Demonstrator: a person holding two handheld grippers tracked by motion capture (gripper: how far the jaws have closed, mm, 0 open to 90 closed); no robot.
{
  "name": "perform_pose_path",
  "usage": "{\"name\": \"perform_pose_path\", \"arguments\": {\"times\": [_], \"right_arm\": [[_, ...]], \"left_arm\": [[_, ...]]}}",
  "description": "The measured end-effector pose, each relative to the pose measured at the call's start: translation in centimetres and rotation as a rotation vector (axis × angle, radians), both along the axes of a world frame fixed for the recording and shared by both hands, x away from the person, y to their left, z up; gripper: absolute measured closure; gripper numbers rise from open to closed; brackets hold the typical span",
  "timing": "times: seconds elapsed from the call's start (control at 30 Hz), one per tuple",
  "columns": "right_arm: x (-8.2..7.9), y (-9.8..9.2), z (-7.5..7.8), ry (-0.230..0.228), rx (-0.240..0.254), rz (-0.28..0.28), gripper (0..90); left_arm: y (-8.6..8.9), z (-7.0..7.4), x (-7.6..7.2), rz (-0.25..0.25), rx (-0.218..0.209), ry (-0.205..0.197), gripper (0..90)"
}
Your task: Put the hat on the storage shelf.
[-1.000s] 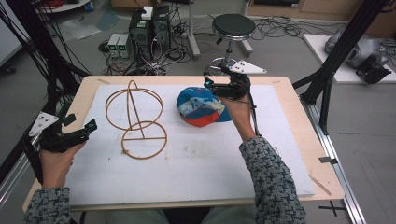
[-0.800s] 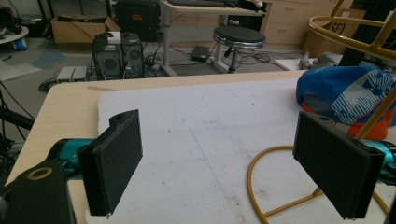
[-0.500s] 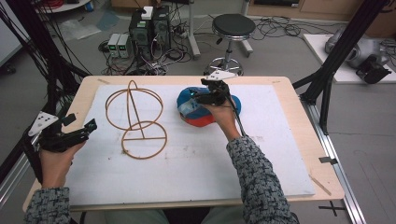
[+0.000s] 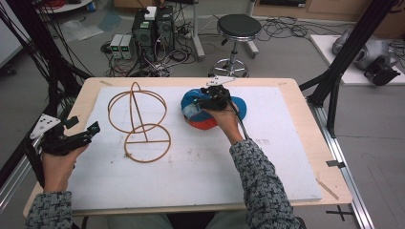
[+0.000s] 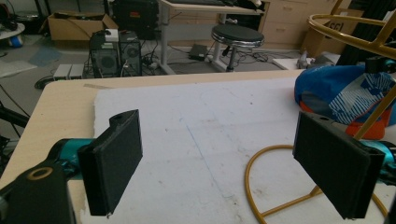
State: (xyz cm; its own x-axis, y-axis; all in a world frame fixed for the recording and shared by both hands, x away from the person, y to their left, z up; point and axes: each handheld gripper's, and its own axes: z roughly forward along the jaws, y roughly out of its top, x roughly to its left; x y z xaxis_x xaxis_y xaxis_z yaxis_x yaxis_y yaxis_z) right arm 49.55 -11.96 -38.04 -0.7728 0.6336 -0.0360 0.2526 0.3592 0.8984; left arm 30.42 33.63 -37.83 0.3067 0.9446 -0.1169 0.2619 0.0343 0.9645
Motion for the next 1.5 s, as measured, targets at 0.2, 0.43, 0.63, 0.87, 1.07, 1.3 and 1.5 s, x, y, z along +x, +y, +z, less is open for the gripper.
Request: {"name": "perform_pose_path", "arguments": {"times": [0.2,0.43,0.63,0.87,1.07,1.3,1.5], "right_arm": [[0.2,0.3,-0.5,0.017,-0.031,-0.008,53.0],[0.0,0.6,-0.5,0.007,-0.08,-0.042,79.1],[-0.3,0.6,0.0,-0.017,-0.09,-0.072,87.7],[-0.8,0.0,1.4,-0.06,-0.065,-0.094,88.3],[-1.4,-0.9,3.0,-0.094,-0.003,-0.105,88.3],[-2.3,-1.6,5.5,-0.147,0.068,-0.108,88.4],[-3.1,-2.0,7.4,-0.184,0.129,-0.099,88.5]], "left_arm": [[0.1,0.0,0.0,0.002,-0.001,0.003,16.2],[-0.1,-0.1,0.1,-0.003,0.002,0.007,16.3],[0.1,-0.1,0.0,0.006,0.002,0.005,16.3],[0.1,-0.1,0.0,0.006,0.0,0.005,16.3],[0.1,0.0,0.0,0.005,-0.002,0.0,16.3],[0.2,0.1,-0.1,0.011,-0.007,0.0,16.3],[0.3,0.2,-0.2,0.015,-0.007,-0.003,16.3]]}}
